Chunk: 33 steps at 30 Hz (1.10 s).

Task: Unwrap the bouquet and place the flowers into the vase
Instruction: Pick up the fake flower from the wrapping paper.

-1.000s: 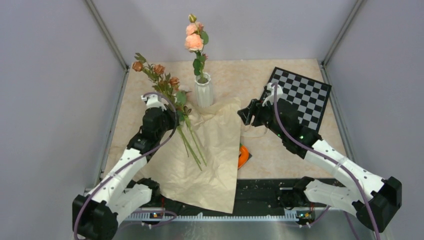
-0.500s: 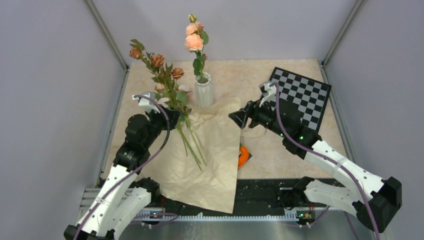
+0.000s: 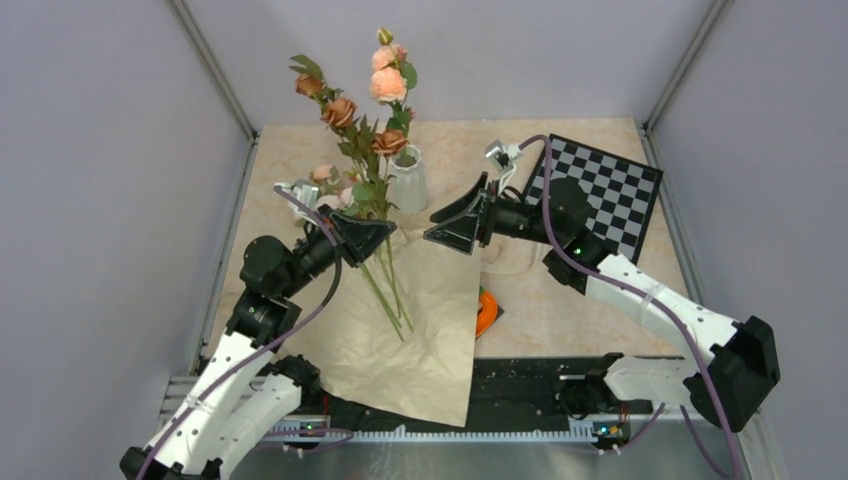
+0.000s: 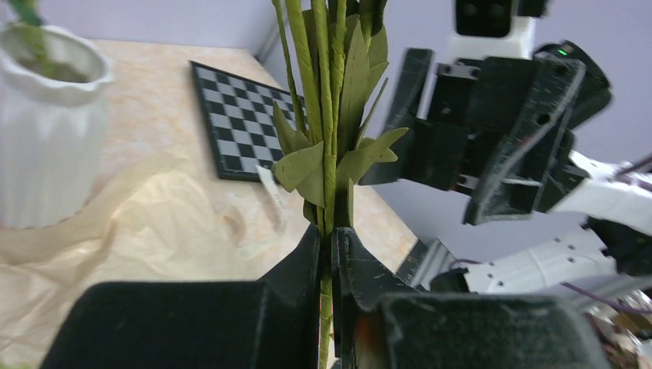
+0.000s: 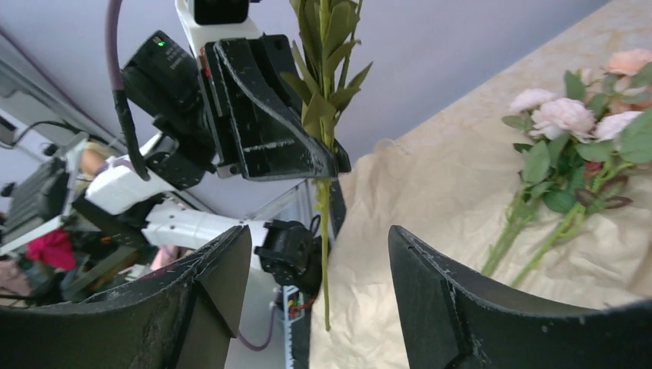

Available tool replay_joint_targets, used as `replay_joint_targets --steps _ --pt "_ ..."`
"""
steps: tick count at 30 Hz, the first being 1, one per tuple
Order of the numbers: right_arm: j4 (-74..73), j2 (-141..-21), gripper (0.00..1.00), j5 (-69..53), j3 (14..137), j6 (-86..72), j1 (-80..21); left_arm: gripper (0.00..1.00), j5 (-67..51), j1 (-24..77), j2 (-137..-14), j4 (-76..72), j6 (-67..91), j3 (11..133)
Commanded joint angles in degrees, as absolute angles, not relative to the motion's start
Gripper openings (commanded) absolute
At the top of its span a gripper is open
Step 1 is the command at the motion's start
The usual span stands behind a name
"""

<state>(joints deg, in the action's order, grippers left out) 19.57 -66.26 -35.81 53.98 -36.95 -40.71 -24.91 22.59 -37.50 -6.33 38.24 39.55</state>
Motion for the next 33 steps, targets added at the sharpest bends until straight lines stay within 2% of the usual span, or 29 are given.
replay_joint_targets --steps 1,14,33 --pt "27.9 -68.8 0.68 -41.0 58.1 -41.8 -40.8 0.0 -28.4 26.0 -38.7 -14.8 41.2 41.1" --pt "29.2 -72.9 0.67 -42.6 62.0 -43.0 -43.3 0.0 -31.4 31.2 -43.0 -20.0 42.4 42.5" --pt "31.5 -74.6 0.59 -42.2 63.1 -44.8 -43.4 0.0 -32.7 33.1 -44.3 -20.5 42.1 43.2"
